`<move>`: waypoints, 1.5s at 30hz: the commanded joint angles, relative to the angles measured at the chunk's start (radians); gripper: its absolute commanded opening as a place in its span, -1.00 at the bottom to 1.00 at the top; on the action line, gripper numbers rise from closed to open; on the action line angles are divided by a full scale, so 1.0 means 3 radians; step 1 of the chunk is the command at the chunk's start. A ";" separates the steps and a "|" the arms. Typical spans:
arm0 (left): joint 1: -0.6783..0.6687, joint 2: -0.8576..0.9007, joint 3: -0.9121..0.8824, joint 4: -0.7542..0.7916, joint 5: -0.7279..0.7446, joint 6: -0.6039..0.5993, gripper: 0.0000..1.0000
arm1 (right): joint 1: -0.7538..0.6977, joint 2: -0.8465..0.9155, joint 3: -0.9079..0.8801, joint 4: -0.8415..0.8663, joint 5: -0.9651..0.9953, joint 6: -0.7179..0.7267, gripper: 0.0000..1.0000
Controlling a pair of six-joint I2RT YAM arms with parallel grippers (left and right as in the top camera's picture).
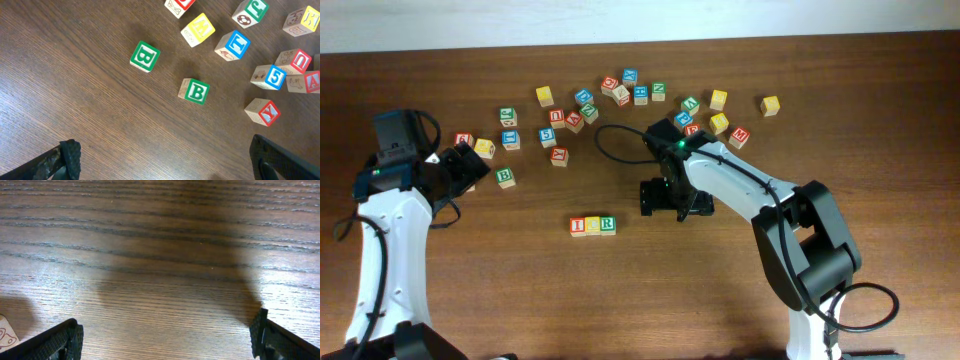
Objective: Spell out ICRA
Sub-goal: 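Lift the right gripper away from the row toward the far blocks, then swing the right gripper up to the far right block cluster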
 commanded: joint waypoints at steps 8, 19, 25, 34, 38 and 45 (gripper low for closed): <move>0.0020 0.0009 0.0011 -0.0004 0.0024 -0.0009 0.99 | 0.0000 0.0028 -0.0011 -0.0005 0.0031 0.0025 0.97; 0.0020 0.0009 0.0011 -0.0004 0.0024 -0.0008 0.99 | 0.0000 0.0027 -0.0011 0.0328 0.0027 0.0027 0.97; 0.0020 0.0009 0.0011 -0.0004 0.0024 -0.0008 0.99 | 0.0000 0.0028 -0.0011 0.0379 -0.0174 0.0027 0.97; 0.0020 0.0009 0.0011 -0.0004 0.0024 -0.0008 0.99 | 0.0000 0.0027 -0.0011 0.0520 -0.0125 0.0025 -0.92; 0.0020 0.0009 0.0011 -0.0004 0.0024 -0.0008 0.99 | 0.0000 0.0028 -0.0011 0.0526 -0.0122 0.0025 -0.92; 0.0020 0.0009 0.0011 -0.0004 0.0024 -0.0008 0.99 | -0.0076 -0.0034 0.0290 0.0216 -0.0045 -0.0242 -0.92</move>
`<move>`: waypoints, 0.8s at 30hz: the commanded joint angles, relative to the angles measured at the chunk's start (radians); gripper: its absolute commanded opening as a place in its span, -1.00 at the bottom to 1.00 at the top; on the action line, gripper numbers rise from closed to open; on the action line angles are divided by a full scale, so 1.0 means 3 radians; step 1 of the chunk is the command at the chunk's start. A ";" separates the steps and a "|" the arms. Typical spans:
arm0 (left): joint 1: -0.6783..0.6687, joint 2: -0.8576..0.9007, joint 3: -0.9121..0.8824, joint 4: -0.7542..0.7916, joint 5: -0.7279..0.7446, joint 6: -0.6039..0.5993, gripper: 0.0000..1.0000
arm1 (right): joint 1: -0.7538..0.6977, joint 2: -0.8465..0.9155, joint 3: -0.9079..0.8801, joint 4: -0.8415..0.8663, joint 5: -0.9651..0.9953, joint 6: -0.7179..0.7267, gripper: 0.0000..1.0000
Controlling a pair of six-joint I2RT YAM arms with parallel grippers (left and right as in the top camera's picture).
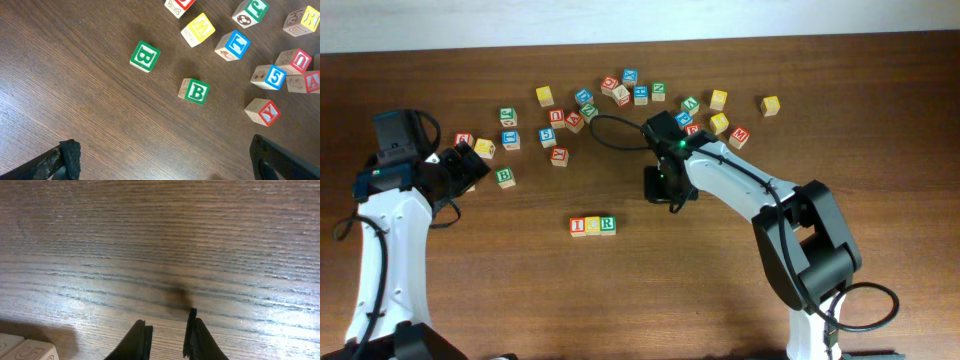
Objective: Spell out ICRA
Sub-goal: 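Swing the right gripper up to the far right block cluster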
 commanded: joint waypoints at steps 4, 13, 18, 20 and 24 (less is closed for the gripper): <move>0.0020 0.0009 0.0011 -0.0004 0.0024 -0.0008 0.99 | -0.0258 -0.0148 0.1315 -0.1155 0.0032 -0.0626 -0.92; 0.0020 0.0009 0.0011 -0.0004 0.0024 -0.0008 0.98 | -0.0623 -0.0153 0.3418 -0.2146 0.0041 -0.1134 0.97; 0.0020 0.0009 0.0011 -0.0004 0.0024 -0.0008 0.99 | -0.0861 -0.0132 0.3339 -0.2125 0.0042 -0.1129 0.97; 0.0020 0.0009 0.0011 -0.0004 0.0024 -0.0008 0.99 | -0.0903 -0.0131 0.3226 -0.2135 0.0043 -0.1130 0.97; 0.0020 0.0009 0.0011 -0.0004 0.0024 -0.0008 0.98 | -0.0908 -0.0128 0.2918 -0.2113 0.0045 -0.1132 0.97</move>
